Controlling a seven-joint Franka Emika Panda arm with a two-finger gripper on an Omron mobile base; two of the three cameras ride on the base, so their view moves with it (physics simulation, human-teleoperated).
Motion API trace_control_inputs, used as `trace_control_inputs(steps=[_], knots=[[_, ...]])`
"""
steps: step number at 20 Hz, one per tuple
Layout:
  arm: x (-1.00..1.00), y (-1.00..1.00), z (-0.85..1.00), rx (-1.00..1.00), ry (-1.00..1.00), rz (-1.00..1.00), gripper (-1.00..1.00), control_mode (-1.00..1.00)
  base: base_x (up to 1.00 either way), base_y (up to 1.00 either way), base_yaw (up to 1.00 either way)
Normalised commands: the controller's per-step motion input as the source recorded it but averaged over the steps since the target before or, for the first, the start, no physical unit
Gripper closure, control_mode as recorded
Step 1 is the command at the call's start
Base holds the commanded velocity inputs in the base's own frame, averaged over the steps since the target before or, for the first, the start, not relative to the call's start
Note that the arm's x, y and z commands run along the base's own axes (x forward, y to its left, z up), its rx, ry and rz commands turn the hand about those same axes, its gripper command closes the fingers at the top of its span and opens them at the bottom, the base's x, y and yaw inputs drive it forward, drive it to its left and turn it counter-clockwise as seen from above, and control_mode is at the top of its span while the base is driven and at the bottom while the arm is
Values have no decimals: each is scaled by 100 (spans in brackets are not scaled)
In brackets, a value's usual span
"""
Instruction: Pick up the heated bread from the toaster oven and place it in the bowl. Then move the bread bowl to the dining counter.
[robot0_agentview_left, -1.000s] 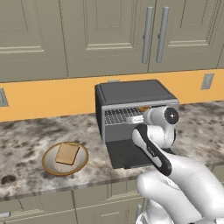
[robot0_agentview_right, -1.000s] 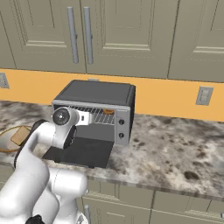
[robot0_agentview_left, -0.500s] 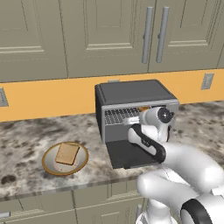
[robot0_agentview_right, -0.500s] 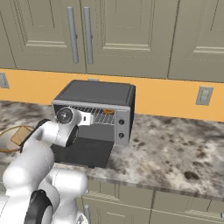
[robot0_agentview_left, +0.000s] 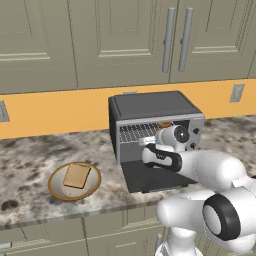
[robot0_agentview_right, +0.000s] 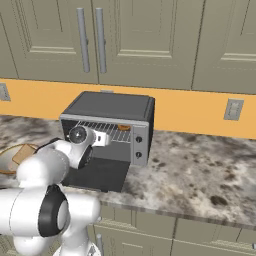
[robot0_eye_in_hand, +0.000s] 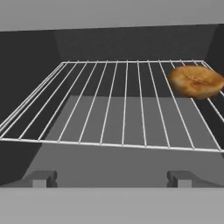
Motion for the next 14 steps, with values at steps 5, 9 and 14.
trace_control_inputs(steps=[5, 9, 14], knots=[[1, 0, 4, 0, -9, -4, -100, -100, 0, 0, 0], [0, 0, 36, 0, -19, -1, -100, -100, 0, 0, 0], [26, 0, -16, -1, -5, 0, -100, -100, 0, 0, 0]])
